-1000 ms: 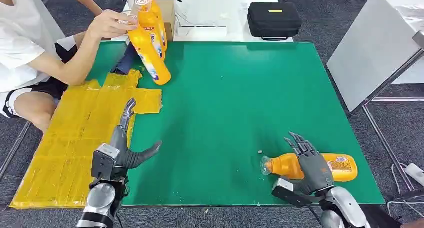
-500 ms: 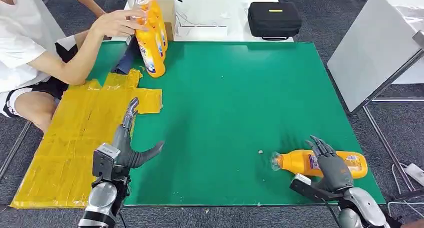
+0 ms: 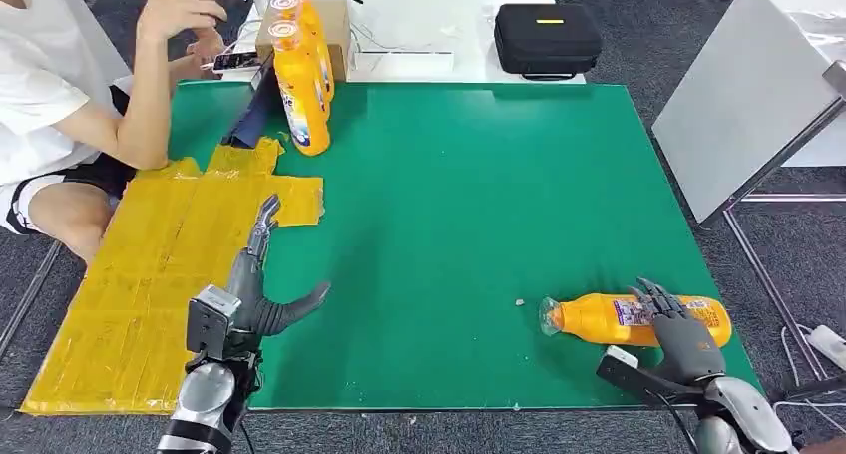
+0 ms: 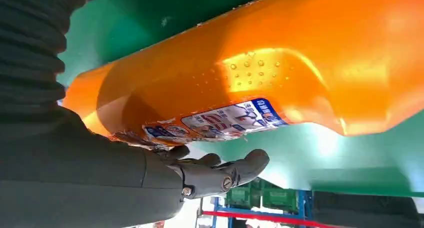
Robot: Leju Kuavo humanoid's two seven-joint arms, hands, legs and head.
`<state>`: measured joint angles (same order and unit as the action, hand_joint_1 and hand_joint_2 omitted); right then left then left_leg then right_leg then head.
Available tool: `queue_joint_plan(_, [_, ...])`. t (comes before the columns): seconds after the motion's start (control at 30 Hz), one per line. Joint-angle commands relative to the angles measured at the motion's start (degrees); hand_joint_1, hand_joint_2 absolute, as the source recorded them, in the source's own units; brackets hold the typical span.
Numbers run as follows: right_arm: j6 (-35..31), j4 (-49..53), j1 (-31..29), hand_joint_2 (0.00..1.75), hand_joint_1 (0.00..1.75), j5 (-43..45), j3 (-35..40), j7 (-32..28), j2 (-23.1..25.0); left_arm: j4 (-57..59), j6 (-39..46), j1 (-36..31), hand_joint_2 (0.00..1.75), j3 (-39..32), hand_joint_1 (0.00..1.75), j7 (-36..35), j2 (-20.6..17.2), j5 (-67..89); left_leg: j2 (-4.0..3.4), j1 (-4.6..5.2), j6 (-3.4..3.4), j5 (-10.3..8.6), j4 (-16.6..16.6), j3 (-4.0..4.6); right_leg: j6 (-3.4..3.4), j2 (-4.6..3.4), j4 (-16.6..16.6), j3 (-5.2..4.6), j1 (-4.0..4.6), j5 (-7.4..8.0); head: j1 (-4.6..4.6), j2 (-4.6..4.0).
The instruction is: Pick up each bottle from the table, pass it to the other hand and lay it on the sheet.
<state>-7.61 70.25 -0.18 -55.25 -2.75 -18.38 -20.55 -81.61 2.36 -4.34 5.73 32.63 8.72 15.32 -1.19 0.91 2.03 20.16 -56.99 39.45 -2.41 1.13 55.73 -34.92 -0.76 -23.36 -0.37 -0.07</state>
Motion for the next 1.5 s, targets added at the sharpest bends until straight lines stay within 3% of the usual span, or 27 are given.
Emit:
queue_joint_plan(0.03, [1.05,-5.15,-2.45,1.75,0.00,-0.16,-0.48,0.12,1.05,3.08,0.37,-1.78,1.75,0.71,0.00,-0.07,-0.88,-0.28,0.08,-0.13,-0.26,0.35,-0.07,-0.71,0.16,-0.16,-0.04,0.74,0.06,-0.26,0.00,0.00])
queue_joint_plan(0.17, [0.85,-5.69,-3.11,1.75,0.00,-0.94,-0.40,0.54,1.03,3.04,0.40,-1.64,1.75,0.48,0.00,-0.07,-0.93,-0.31,0.05,-0.07,-0.13,0.09,0.02,-0.26,0.07,-0.06,-0.07,0.27,0.04,-0.06,0.00,0.00])
queue_joint_plan(0.23, [0.52,-6.15,-3.53,1.75,0.00,-2.21,-0.04,1.96,0.71,2.92,0.40,-1.59,1.75,0.36,0.00,-0.08,-0.86,-0.32,0.07,-0.10,-0.23,0.26,-0.04,-0.58,0.14,-0.13,-0.05,0.60,0.05,-0.19,0.02,0.00])
queue_joint_plan(0.4, [-0.11,-9.30,-5.34,1.75,0.00,-5.07,0.15,4.33,0.25,3.17,0.40,-1.87,1.75,0.61,0.00,-0.10,-0.66,-0.32,0.05,-0.07,-0.12,0.08,0.03,-0.25,0.07,-0.06,-0.08,0.27,0.04,-0.04,0.00,0.00])
queue_joint_plan(0.53, [-0.74,-11.48,-5.71,1.75,0.02,-7.90,1.91,5.93,0.04,3.18,0.47,-1.87,1.75,0.69,0.00,-0.25,-0.68,-0.50,0.07,-0.12,-0.21,0.24,-0.03,-0.56,0.13,-0.12,-0.08,0.59,0.07,-0.17,0.00,0.00])
queue_joint_plan(0.57, [-0.80,-11.75,-5.82,1.75,0.14,-8.33,2.10,6.26,0.02,3.22,0.47,-1.87,1.75,0.67,0.00,-0.27,-0.68,-0.51,0.08,-0.10,-0.16,0.14,0.01,-0.40,0.09,-0.05,-0.10,0.43,0.06,-0.10,0.00,0.00])
queue_joint_plan(0.63, [-0.58,-12.98,-6.43,1.75,0.84,-9.57,2.85,7.10,-0.13,3.39,0.47,-1.98,1.75,0.67,0.00,-0.34,-0.63,-0.57,0.07,-0.11,-0.15,0.12,0.01,-0.39,0.09,-0.06,-0.11,0.43,0.07,-0.08,0.00,0.00])
queue_joint_plan(0.7, [-0.52,-13.61,-6.70,1.75,1.06,-10.30,3.30,7.64,-0.46,3.36,0.46,-1.95,1.75,0.66,0.00,-0.40,-0.60,-0.66,0.07,-0.11,-0.16,0.13,0.01,-0.45,0.09,-0.06,-0.10,0.46,0.07,-0.08,0.00,0.00])
queue_joint_plan(0.73, [-0.54,-13.86,-6.80,1.75,1.29,-10.64,3.52,7.83,-0.51,3.31,0.45,-1.92,1.75,0.65,0.00,-0.43,-0.60,-0.70,0.08,-0.12,-0.20,0.17,-0.01,-0.54,0.12,-0.09,-0.10,0.56,0.08,-0.12,0.00,0.00])
queue_joint_plan(0.9, [-1.03,-13.10,-6.96,1.75,1.31,-12.74,6.03,8.35,0.41,3.13,0.40,-1.66,1.75,0.29,0.00,-0.58,-0.54,-0.91,0.08,-0.10,-0.09,0.04,0.03,-0.36,0.06,-0.04,-0.11,0.36,0.07,-0.02,0.00,0.00])
queue_joint_plan(1.0, [-1.85,-13.62,-8.17,1.75,1.50,-13.58,7.09,9.32,1.13,3.16,0.30,-1.71,1.75,0.28,0.00,-0.68,-0.42,-0.96,0.00,-0.11,-0.09,0.07,0.03,-0.42,0.06,-0.13,-0.12,0.41,0.07,-0.01,0.00,0.00])
queue_joint_plan(1.07, [-2.24,-13.80,-8.85,1.75,1.54,-13.33,7.25,9.18,1.52,3.21,0.30,-1.75,1.75,0.32,0.00,-0.68,-0.40,-0.96,-0.01,-0.14,-0.13,0.09,0.02,-0.47,0.07,-0.14,-0.13,0.48,0.10,-0.02,0.02,0.00])
queue_joint_plan(1.1, [-2.92,-13.57,-8.95,1.75,1.69,-13.29,7.19,9.04,1.68,3.20,0.30,-1.77,1.75,0.33,0.00,-0.68,-0.39,-0.96,-0.01,-0.15,-0.20,0.19,-0.01,-0.67,0.12,-0.19,-0.11,0.67,0.09,-0.11,0.00,0.00])
queue_joint_plan(1.17, [-8.82,-12.11,-9.60,1.75,1.75,-10.73,5.26,7.20,5.00,2.91,-0.71,-1.69,1.75,0.63,0.00,-0.94,-0.50,-1.44,-0.06,-0.11,-0.09,0.03,0.02,-0.38,0.05,-0.12,-0.10,0.36,0.09,0.02,0.00,0.00])
queue_joint_plan(1.27, [-14.70,-8.20,-10.26,1.75,1.75,-4.76,3.16,2.75,10.94,3.48,-3.98,-2.33,1.75,1.43,0.00,-0.97,-0.60,-3.58,-0.21,-0.14,-0.18,0.13,0.01,-0.57,0.12,-0.31,-0.09,0.51,0.10,-0.01,0.00,0.00])
queue_joint_plan(1.5, [-16.23,-6.65,-9.75,1.75,1.75,-2.65,2.00,1.05,12.23,4.27,-4.66,-2.86,1.75,2.03,0.00,-0.95,-0.69,-3.81,-0.09,-0.10,-0.11,0.02,0.01,-0.38,0.04,-0.07,-0.03,0.36,0.09,-0.03,0.00,0.00])
